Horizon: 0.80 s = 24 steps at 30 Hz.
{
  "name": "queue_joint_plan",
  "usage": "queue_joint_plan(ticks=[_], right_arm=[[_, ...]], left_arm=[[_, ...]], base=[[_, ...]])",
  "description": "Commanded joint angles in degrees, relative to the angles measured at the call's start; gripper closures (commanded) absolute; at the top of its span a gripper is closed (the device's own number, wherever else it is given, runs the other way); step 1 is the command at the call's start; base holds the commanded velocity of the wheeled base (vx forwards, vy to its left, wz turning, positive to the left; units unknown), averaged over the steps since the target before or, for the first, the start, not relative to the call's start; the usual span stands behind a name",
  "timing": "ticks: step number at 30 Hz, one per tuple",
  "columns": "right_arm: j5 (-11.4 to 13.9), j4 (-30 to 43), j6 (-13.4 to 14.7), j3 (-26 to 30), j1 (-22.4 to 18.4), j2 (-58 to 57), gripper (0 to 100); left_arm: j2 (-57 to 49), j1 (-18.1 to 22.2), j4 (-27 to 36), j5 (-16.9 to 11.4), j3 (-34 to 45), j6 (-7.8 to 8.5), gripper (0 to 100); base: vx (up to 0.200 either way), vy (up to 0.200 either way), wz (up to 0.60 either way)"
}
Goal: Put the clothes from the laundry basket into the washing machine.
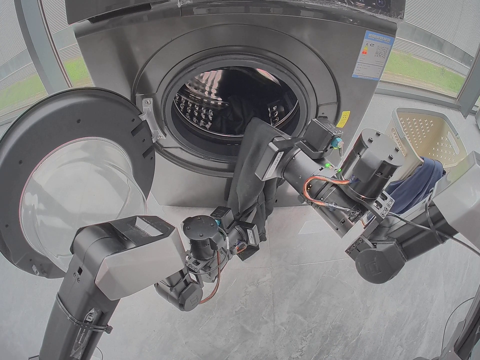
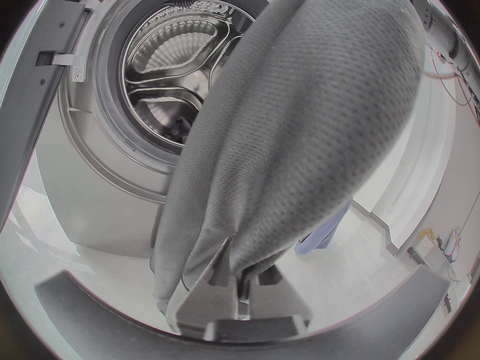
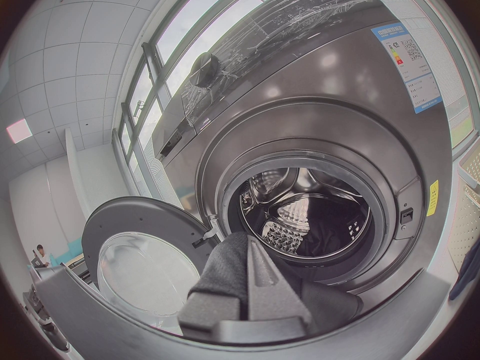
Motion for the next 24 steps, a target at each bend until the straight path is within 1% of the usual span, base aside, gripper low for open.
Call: queue_joint_plan(ticks=[1, 4, 7, 8, 9, 11, 13, 14, 16, 19, 20, 21, 22, 24], right_arm=[[0.0, -0.2, 0.0, 1.0, -0.9, -0.3, 100], [0.1, -0.4, 0.1, 2.0, -2.0, -0.4, 100], [0.2, -0.3, 0.5, 5.2, -5.8, -4.0, 100], [0.3, -0.3, 0.5, 5.7, -6.1, -4.5, 100], [0.8, -0.2, 1.4, 7.9, -7.6, -6.6, 100], [1.7, 0.3, 3.8, 12.1, -9.4, -9.9, 100], [3.9, 0.2, 6.2, 17.2, -10.4, -12.4, 100], [5.5, -0.2, 7.3, 20.2, -10.8, -13.6, 100], [7.2, -0.6, 8.4, 24.2, -11.5, -14.8, 100], [8.5, -2.4, 8.6, 29.0, -11.9, -16.5, 100], [8.6, -2.6, 8.7, 29.2, -11.9, -16.6, 100], [9.4, -4.8, 8.8, 31.2, -11.9, -17.2, 100], [9.6, -5.7, 8.8, 31.8, -11.9, -17.2, 100], [9.6, -6.6, 8.8, 31.7, -12.0, -17.0, 100]], left_arm=[[-2.3, 0.5, -0.1, 0.1, 1.6, 0.03, 100], [-6.9, 0.6, -0.1, -0.1, 6.8, 0.21, 100], [-16.8, 1.1, -0.1, -1.0, 17.9, 1.35, 100], [-17.7, 1.2, -0.1, -1.2, 19.0, 1.53, 100], [-21.9, 2.0, -0.1, -2.3, 22.9, 1.97, 100], [-27.2, 3.0, -0.1, -4.2, 28.3, 2.14, 100], [-31.4, 3.6, -0.1, -5.0, 32.1, 2.23, 100], [-33.3, 4.1, -0.1, -5.1, 33.6, 2.23, 100], [-35.8, 4.8, -0.1, -5.2, 34.5, 2.23, 100], [-39.4, 5.6, -0.1, -5.6, 34.6, 1.97, 100], [-39.6, 5.6, -0.1, -5.7, 34.6, 1.88, 100], [-41.6, 5.6, -0.1, -6.6, 34.6, 1.79, 100], [-42.5, 5.6, -0.1, -6.8, 34.5, 1.70, 100], [-43.7, 5.6, -0.1, -7.1, 34.2, 1.53, 100]], base=[[0.000, 0.000, 0.00], [0.000, 0.000, 0.00], [0.000, 0.000, 0.00], [0.000, 0.000, 0.00], [0.000, 0.000, 0.00], [0.000, 0.000, 0.00], [0.000, 0.000, 0.00], [0.000, 0.000, 0.00], [0.000, 0.000, 0.00], [0.000, 0.000, 0.00], [0.000, 0.000, 0.00], [0.000, 0.000, 0.00], [0.000, 0.000, 0.00], [0.000, 0.000, 0.00]])
